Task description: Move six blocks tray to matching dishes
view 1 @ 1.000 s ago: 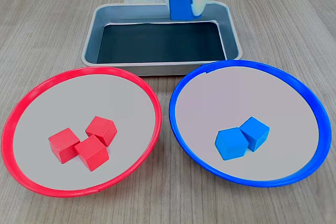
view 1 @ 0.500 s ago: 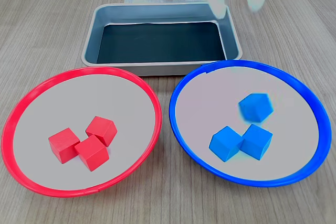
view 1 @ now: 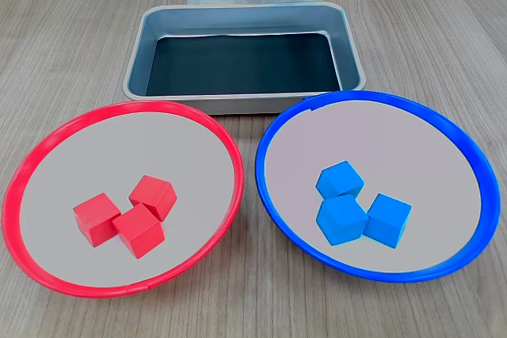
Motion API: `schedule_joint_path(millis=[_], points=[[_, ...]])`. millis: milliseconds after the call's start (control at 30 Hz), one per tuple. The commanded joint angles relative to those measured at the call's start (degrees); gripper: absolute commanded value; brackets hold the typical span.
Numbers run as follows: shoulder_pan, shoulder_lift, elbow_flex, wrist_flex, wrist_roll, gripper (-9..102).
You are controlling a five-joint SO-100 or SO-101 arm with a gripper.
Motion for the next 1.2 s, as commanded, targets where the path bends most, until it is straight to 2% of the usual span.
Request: schedule_joint_path(millis=[0, 167, 500, 1167], points=[[1.4, 12.6, 9.8, 4.4, 6.3, 0], [3.6, 28.2, 22.0, 11.6, 8.1, 0], [6.9, 42.0, 25.7, 19.1, 9.2, 0], [6.6, 42.5, 25.9, 19.3, 8.5, 0]])
